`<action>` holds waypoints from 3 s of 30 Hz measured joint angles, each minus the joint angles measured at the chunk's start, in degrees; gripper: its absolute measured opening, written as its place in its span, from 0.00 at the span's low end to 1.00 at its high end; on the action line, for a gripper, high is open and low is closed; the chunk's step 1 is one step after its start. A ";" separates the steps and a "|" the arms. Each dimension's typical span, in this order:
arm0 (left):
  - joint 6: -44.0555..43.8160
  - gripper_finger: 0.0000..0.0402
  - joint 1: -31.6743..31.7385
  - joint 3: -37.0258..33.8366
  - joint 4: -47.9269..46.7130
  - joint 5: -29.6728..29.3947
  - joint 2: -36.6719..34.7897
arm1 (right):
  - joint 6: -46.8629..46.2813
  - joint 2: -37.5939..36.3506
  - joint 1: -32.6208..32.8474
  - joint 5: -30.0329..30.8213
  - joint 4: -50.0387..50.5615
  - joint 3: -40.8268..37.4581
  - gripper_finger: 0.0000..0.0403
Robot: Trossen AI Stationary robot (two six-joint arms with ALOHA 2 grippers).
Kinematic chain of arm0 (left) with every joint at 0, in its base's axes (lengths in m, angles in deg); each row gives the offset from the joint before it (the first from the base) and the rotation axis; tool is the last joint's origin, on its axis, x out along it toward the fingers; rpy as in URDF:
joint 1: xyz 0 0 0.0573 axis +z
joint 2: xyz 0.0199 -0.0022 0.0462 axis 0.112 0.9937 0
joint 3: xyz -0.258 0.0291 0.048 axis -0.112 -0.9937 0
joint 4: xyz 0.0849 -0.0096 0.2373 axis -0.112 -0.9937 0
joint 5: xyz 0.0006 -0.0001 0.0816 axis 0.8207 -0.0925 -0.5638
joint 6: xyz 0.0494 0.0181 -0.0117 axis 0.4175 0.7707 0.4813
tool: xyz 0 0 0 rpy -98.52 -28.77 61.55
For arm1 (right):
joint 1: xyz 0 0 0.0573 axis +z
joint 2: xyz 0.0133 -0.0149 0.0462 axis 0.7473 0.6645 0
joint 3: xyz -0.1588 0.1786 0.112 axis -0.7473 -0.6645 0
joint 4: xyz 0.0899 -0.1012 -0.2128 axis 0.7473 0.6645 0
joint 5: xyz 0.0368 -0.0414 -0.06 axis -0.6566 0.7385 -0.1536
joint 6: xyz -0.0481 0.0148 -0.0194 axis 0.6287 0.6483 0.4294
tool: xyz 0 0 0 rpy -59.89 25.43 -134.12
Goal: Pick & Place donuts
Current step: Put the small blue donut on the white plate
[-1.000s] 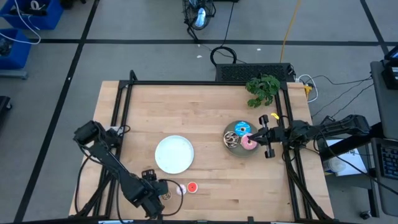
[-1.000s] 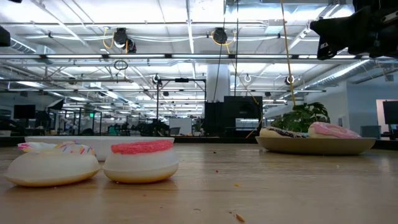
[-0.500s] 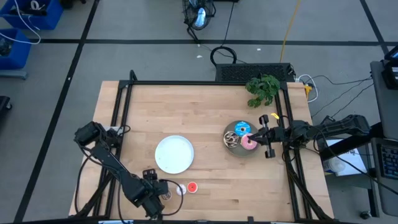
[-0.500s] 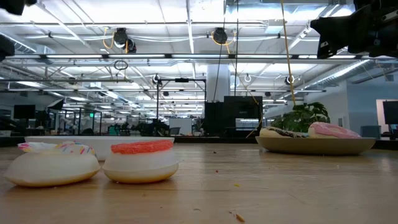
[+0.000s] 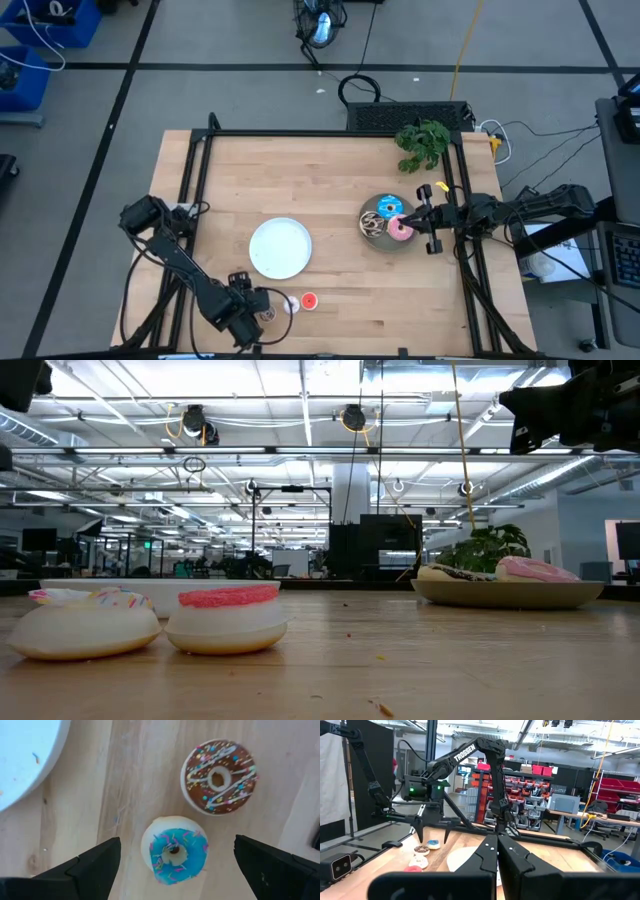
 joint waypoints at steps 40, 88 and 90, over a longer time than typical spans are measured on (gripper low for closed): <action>-0.98 0.48 1.59 -4.48 5.57 4.69 -0.09 | 0.13 0.01 -0.01 0.20 -0.04 0.00 0.00; 36.49 0.50 38.21 4.48 -3.61 -2.51 -17.62 | 0.27 0.02 0.00 0.20 -1.01 0.00 0.00; 37.76 0.50 39.54 3.64 -1.40 -0.38 -17.62 | 0.37 0.00 0.00 0.22 -1.01 0.00 0.00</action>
